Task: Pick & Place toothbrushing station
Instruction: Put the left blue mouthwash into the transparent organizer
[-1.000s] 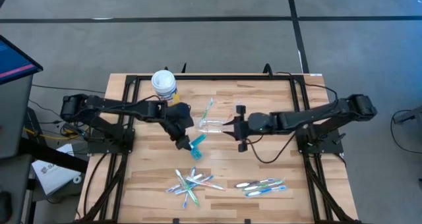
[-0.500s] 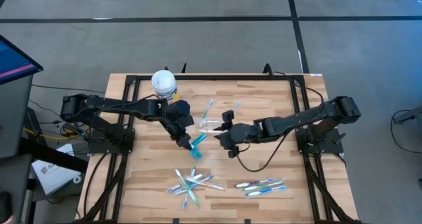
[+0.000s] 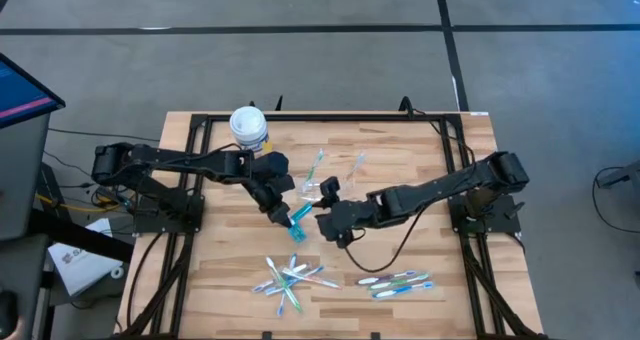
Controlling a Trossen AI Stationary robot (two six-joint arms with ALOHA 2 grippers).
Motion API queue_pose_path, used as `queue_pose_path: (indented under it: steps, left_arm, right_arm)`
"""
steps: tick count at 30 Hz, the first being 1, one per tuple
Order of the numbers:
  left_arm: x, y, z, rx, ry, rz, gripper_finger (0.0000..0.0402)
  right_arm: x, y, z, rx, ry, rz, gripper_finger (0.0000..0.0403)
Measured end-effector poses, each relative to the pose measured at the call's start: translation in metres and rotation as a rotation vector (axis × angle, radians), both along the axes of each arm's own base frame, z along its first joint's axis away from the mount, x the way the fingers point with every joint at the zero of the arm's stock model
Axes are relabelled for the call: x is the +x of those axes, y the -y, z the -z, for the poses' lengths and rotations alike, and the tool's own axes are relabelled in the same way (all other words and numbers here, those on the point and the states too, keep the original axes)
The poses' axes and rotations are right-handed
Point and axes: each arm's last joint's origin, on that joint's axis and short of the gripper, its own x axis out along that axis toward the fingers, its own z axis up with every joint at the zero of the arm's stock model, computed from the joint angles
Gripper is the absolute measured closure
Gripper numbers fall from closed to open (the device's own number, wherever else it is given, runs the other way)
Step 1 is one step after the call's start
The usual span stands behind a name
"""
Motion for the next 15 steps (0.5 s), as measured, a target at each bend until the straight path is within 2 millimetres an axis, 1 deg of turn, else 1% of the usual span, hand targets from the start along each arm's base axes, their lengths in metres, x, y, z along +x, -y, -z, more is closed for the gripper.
queue_pose_path:
  steps: [2,6,10,12,14,15]
  left_arm:
    - [0.0,0.0,0.0,0.0,0.002,0.0,0.0316]
    - [0.001,0.0,0.0,0.001,0.007,0.0,0.0316]
    - [0.001,0.0,-0.001,0.001,0.013,0.0,0.0316]
    - [0.001,0.0,-0.001,0.0,0.016,-0.001,0.0316]
    - [0.001,0.0,-0.001,0.0,0.019,-0.001,0.0316]
    - [0.001,0.0,-0.001,-0.001,0.019,-0.002,0.0316]
  right_arm:
    - [0.0,0.0,0.001,-0.007,-0.018,-0.003,0.0251]
    - [0.0,0.0,-0.002,-0.006,0.0,-0.007,0.0242]
    - [0.001,-0.005,-0.002,-0.024,0.005,-0.034,0.0243]
    - [0.005,-0.006,0.003,-0.032,0.005,-0.043,0.0246]
    - [0.007,-0.007,0.011,-0.059,-0.035,-0.061,0.0249]
    - [0.01,-0.008,0.011,-0.062,-0.033,-0.063,0.025]
